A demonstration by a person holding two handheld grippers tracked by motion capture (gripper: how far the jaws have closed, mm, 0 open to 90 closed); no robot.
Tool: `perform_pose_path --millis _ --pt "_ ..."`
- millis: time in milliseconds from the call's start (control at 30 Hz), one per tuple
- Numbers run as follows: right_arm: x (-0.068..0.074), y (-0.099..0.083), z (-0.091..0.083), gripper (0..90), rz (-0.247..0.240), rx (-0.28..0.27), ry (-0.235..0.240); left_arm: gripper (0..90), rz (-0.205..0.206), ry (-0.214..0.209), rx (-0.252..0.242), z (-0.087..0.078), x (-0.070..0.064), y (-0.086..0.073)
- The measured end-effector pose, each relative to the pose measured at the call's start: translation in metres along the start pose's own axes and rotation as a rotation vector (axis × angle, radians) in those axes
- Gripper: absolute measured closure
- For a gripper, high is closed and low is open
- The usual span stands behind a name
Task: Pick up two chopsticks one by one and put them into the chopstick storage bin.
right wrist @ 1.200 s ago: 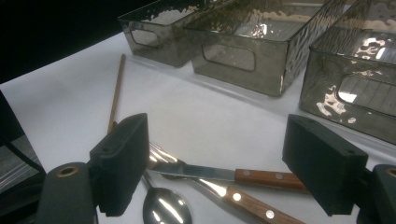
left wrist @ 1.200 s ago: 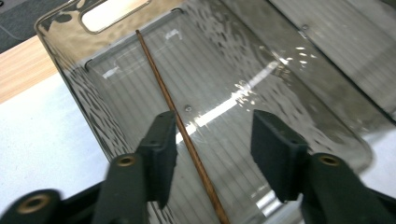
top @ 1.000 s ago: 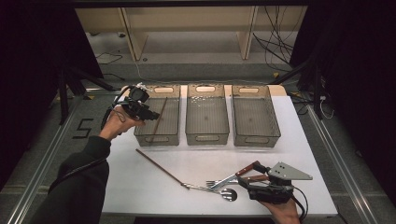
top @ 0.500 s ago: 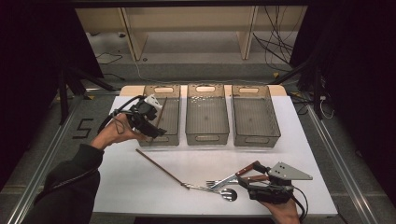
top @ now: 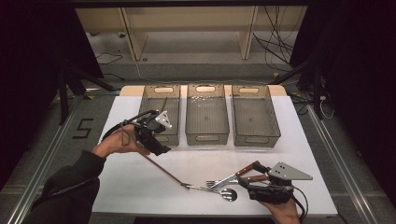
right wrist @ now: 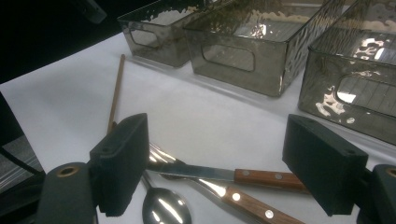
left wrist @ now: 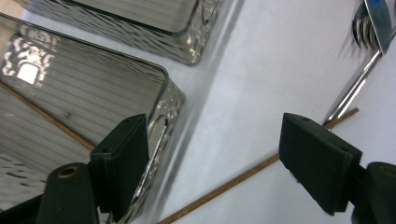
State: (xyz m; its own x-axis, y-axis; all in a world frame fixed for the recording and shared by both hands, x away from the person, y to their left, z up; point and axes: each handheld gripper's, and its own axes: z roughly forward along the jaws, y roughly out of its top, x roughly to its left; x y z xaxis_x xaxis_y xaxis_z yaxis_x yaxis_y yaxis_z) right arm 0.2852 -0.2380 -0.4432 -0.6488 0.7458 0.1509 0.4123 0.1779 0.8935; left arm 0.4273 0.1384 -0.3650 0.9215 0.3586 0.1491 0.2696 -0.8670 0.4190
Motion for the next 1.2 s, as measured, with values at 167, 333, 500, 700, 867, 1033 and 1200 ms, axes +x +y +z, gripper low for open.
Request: perform_pose_path --millis 167,333,500,700,867,1033,1200 --pt "0.0 0.0 0.0 23.8 -0.001 0.001 0.0 24.6 0.039 -0.012 0.033 0.009 -0.007 -0.002" --pt "0.0 0.0 0.0 23.7 0.001 0.003 0.001 25.3 0.088 -0.032 0.086 0.015 -0.012 -0.003" --pt "0.0 0.0 0.0 23.7 0.001 0.003 0.001 25.2 0.111 -0.043 0.118 0.02 -0.016 -0.004" --pt "0.0 0.0 0.0 23.7 -0.001 0.002 0.0 25.6 0.146 -0.056 0.153 0.028 -0.021 -0.006" --pt "0.0 0.0 0.0 23.7 0.001 0.003 0.001 28.1 0.182 -0.063 0.196 0.036 -0.023 -0.01" --pt "0.0 0.0 0.0 23.7 0.0 0.002 0.001 30.2 0.194 -0.071 0.225 0.045 -0.024 -0.015" --pt "0.0 0.0 0.0 23.7 0.001 0.003 0.001 32.6 0.198 -0.079 0.234 0.053 -0.023 -0.021"
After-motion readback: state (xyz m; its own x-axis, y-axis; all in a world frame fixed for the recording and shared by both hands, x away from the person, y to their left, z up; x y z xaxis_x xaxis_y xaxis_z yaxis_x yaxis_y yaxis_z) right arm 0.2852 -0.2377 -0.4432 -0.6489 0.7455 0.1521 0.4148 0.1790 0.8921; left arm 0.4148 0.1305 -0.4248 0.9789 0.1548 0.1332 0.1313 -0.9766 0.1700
